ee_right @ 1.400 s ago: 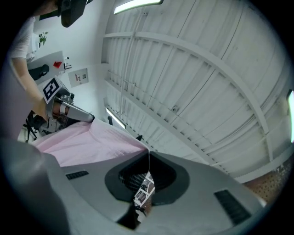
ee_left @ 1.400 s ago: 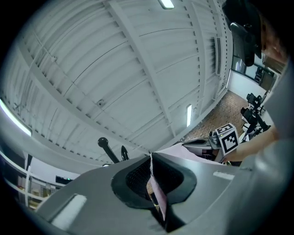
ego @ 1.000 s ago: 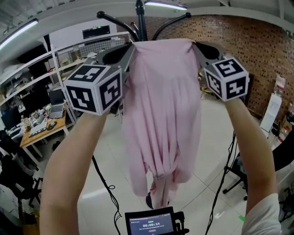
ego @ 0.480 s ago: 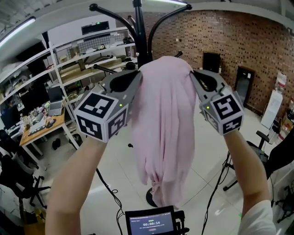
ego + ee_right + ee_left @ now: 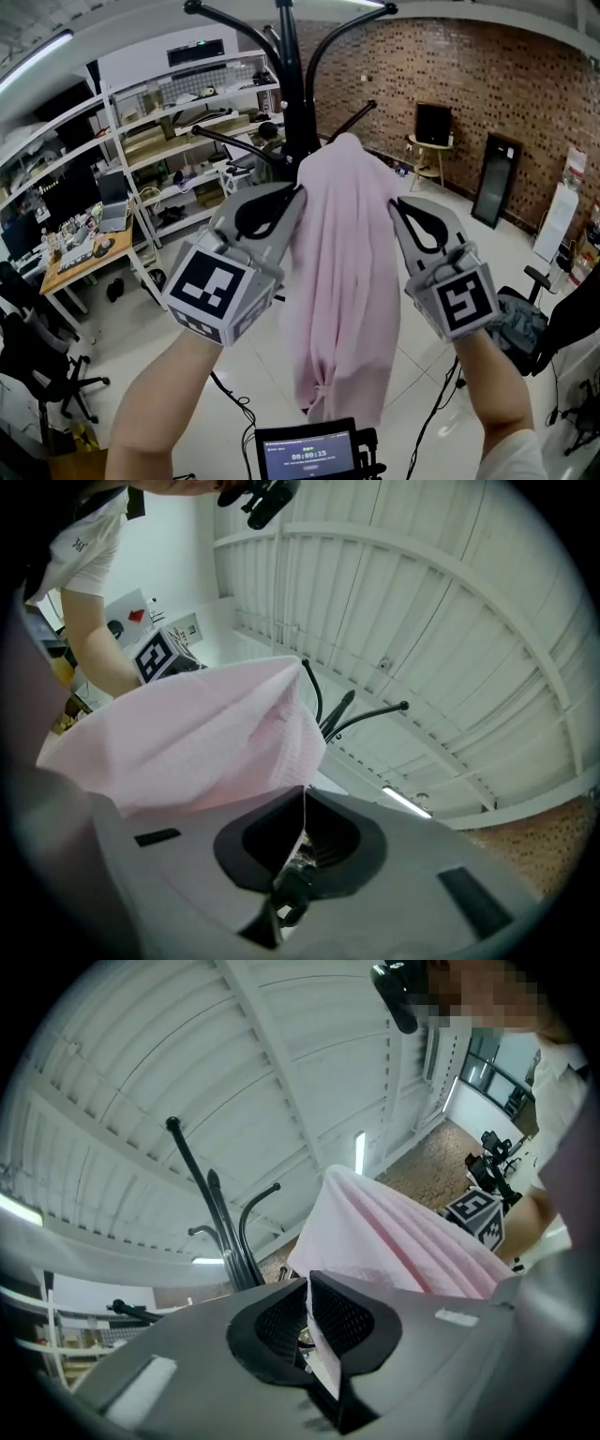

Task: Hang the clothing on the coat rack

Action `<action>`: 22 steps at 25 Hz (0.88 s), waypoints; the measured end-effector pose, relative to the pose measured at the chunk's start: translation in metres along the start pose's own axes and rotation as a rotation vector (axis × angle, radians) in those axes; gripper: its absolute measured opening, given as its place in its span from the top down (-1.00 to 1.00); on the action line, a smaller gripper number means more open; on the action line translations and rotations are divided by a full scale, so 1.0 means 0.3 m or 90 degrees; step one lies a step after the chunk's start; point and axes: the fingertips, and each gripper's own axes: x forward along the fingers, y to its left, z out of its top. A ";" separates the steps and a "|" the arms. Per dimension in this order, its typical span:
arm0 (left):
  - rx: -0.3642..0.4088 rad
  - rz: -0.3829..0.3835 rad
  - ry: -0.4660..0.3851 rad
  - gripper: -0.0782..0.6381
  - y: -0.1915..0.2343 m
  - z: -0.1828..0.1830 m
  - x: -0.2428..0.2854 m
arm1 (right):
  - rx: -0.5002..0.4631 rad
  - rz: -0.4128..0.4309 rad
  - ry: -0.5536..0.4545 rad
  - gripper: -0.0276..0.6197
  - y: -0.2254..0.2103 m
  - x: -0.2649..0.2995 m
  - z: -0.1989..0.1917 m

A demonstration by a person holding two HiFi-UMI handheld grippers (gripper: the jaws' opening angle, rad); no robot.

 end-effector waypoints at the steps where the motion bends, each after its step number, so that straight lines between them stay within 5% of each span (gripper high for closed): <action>1: -0.013 0.000 -0.007 0.76 -0.009 0.001 -0.009 | 0.007 -0.002 -0.005 0.89 0.014 -0.012 0.006; 10: -0.160 0.003 -0.081 0.73 -0.055 0.020 -0.078 | 0.053 -0.013 -0.045 0.90 0.095 -0.079 0.075; 22: -0.206 0.019 -0.134 0.72 -0.086 0.060 -0.175 | 0.069 -0.005 -0.062 0.83 0.126 -0.112 0.128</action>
